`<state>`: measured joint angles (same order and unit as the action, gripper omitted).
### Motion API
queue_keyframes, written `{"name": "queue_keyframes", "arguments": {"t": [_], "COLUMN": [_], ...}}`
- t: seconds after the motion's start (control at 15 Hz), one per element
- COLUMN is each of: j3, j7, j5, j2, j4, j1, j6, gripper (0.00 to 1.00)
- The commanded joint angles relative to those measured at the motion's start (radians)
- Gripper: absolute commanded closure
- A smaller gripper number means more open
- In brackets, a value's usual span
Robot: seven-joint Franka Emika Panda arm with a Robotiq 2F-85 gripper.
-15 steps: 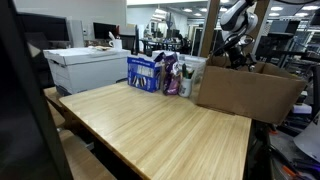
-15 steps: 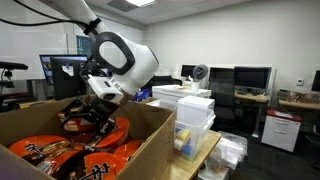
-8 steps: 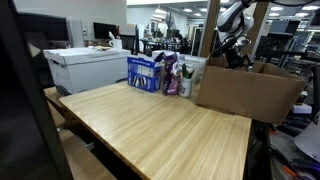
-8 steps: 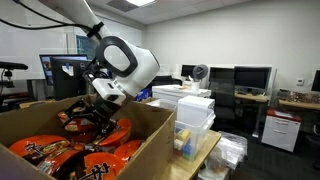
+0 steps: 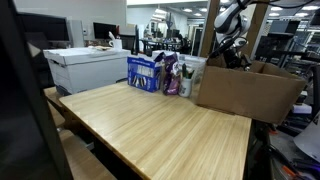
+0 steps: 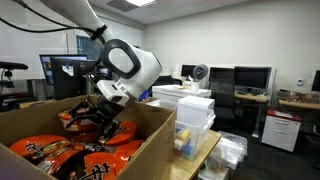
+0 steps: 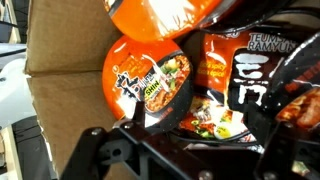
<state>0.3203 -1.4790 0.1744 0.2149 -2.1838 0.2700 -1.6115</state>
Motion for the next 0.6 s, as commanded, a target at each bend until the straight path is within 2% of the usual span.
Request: {"name": "queue_keyframes", "arguments": {"t": [0.0,0.53], "j3": [0.004,-0.015], "j7": [0.013,0.060], "j5": [0.011,-0.011], "j2": [0.022,0.037], "j4": [0.028,0.048], "j1": [0.006,-0.010], "j6": [0.007,0.006], "gripper": [0.00,0.00]}}
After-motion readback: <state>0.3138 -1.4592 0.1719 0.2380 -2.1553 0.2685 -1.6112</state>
